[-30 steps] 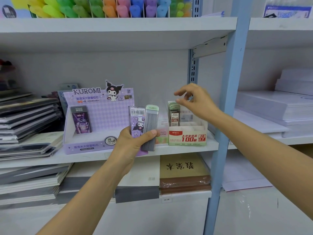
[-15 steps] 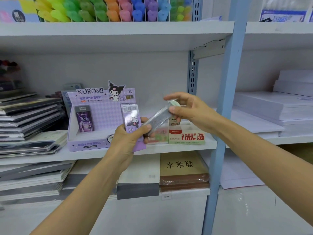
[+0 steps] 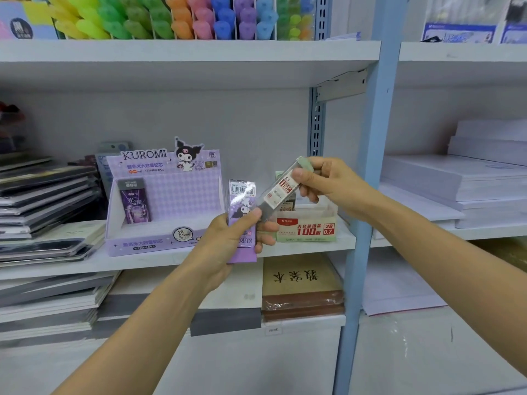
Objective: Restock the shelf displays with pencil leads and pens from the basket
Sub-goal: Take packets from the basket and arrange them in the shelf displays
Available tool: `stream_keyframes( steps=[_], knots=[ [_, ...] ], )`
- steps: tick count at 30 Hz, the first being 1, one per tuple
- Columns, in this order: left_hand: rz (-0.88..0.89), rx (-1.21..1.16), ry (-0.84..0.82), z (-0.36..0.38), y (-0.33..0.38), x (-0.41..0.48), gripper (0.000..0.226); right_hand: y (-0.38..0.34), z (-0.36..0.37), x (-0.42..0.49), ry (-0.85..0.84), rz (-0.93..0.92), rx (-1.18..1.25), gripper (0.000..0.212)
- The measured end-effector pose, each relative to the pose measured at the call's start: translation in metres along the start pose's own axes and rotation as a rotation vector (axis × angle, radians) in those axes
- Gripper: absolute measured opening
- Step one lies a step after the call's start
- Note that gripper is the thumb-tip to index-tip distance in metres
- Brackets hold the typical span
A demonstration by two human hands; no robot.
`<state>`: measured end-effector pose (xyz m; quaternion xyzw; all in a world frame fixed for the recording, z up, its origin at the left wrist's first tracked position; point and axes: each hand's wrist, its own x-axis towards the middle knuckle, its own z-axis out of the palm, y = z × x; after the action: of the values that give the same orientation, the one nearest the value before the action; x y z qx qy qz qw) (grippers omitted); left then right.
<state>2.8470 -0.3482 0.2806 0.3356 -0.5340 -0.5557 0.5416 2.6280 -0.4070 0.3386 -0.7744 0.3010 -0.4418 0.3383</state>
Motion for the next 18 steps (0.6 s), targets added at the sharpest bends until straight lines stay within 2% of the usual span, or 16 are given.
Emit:
stream_keyframes(
  steps=[2,5,10,13,16,18],
  knots=[
    [-0.008,0.012,0.024,-0.002,0.000,0.001,0.020,-0.004,-0.014,0.001,0.098,-0.019,-0.046,0.022],
    [0.005,0.053,0.026,-0.004,-0.001,0.000,0.017,-0.011,-0.035,0.004,0.197,-0.049,-0.257,0.020],
    [0.050,0.111,0.015,-0.003,-0.004,-0.002,0.014,-0.005,-0.027,0.007,0.105,-0.108,-0.564,0.013],
    [0.060,0.080,0.021,-0.003,-0.004,-0.003,0.027,0.005,-0.017,0.014,0.128,-0.137,-0.605,0.011],
    [0.069,0.058,0.049,-0.006,-0.005,-0.003,0.031,0.014,-0.008,0.025,0.098,-0.101,-0.632,0.005],
    [0.068,0.053,0.057,-0.009,-0.005,-0.002,0.032,0.019,-0.003,0.033,0.112,-0.071,-0.615,0.013]
  ],
)
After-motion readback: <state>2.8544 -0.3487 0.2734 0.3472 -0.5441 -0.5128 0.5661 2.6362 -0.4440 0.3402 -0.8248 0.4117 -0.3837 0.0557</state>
